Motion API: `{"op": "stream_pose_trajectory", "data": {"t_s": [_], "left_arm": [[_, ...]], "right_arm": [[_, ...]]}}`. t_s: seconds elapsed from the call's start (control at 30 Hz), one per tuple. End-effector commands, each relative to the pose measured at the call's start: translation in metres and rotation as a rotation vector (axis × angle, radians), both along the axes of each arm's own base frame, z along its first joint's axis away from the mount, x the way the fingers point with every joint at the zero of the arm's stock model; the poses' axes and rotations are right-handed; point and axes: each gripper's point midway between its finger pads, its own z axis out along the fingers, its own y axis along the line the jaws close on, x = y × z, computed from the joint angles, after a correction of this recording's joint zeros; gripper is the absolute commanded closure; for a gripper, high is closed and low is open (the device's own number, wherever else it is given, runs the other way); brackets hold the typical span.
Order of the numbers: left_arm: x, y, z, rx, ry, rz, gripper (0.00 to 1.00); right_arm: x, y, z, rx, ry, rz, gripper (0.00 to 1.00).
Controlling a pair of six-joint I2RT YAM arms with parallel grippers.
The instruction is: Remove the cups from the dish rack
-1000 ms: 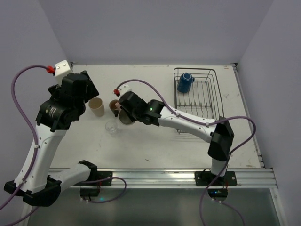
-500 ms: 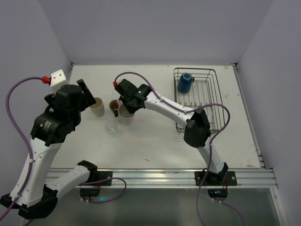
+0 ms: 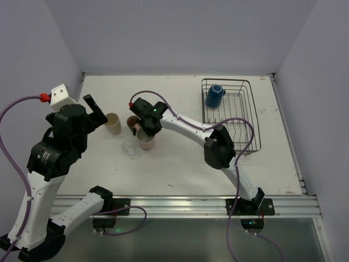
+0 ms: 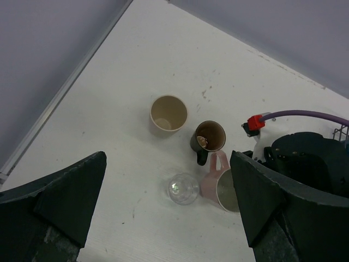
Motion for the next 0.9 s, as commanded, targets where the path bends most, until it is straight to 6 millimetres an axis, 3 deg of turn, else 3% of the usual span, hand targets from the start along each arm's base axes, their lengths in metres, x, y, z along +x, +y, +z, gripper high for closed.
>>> {"op": "stream_pose_trajectory", "data": {"t_s": [0.0,0.87], "left_arm": [[0.004,0.000,0.012,-0.011,-0.053,0.000,0.00],[0.006,-0.002,0.017,-0.005,-0.064,-0.020,0.00]], "right_arm": [[0.009,0.016,0.035,0.099,-0.044,0.014,1.00],[0.015,0.017,0.024,0.075,-0.052,0.006,0.93]]}}
